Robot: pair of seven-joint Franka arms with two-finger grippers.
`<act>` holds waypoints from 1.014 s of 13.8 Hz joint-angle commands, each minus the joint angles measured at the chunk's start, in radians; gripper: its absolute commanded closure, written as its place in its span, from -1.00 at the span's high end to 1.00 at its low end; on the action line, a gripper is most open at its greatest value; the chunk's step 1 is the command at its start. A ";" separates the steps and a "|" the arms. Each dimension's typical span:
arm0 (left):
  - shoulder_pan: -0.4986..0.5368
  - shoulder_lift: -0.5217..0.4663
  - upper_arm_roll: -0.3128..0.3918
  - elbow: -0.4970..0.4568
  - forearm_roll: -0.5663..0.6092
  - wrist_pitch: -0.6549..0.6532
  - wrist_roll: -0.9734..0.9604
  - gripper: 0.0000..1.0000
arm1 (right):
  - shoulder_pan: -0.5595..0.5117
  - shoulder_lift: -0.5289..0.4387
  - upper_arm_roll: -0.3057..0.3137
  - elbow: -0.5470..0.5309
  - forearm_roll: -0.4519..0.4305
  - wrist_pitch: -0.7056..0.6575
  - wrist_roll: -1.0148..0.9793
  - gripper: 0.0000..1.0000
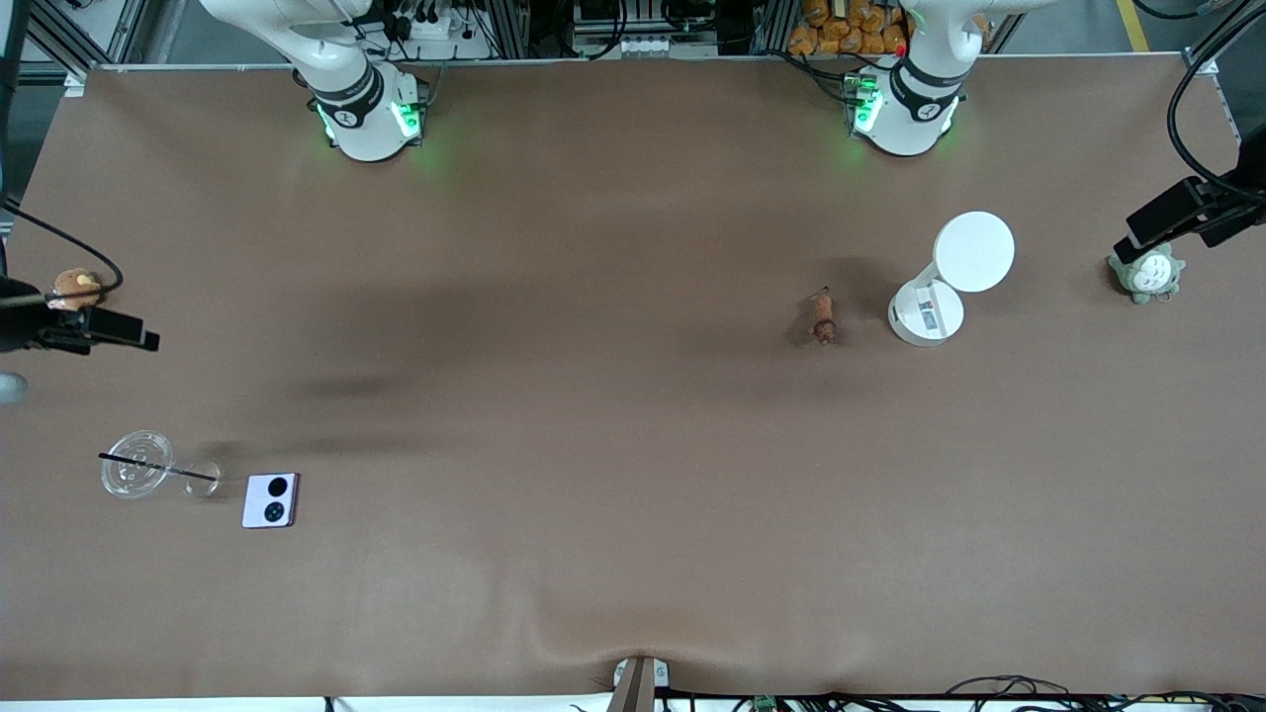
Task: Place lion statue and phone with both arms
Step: 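Set the phone by the glass with the right gripper, then retract both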
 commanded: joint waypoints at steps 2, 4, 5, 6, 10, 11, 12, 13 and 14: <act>0.004 -0.020 -0.002 -0.025 -0.011 -0.013 0.004 1.00 | -0.099 -0.106 0.168 -0.038 -0.097 -0.037 0.094 1.00; 0.004 -0.012 -0.002 -0.022 -0.011 -0.022 0.004 1.00 | -0.100 -0.117 0.207 -0.027 -0.121 -0.075 0.159 1.00; 0.004 -0.011 -0.002 -0.021 -0.011 -0.021 0.019 1.00 | -0.100 -0.129 0.208 -0.016 -0.121 -0.094 0.159 1.00; 0.005 -0.012 -0.002 -0.021 -0.016 -0.021 0.027 1.00 | -0.102 -0.134 0.213 -0.003 -0.121 -0.107 0.160 1.00; 0.004 -0.012 -0.001 -0.022 -0.010 -0.016 0.168 1.00 | -0.093 -0.146 0.231 0.070 -0.118 -0.222 0.214 1.00; -0.002 -0.012 -0.001 -0.022 0.003 -0.015 0.168 1.00 | -0.093 -0.155 0.245 0.070 -0.118 -0.226 0.237 1.00; -0.010 -0.011 -0.005 -0.021 0.030 -0.013 0.163 1.00 | -0.091 -0.155 0.253 0.070 -0.119 -0.229 0.261 1.00; -0.009 -0.011 -0.014 -0.021 0.041 -0.012 0.162 1.00 | -0.082 -0.155 0.256 0.070 -0.124 -0.227 0.278 1.00; -0.007 -0.012 -0.016 -0.021 0.040 -0.012 0.159 1.00 | -0.073 -0.155 0.254 0.070 -0.139 -0.220 0.282 1.00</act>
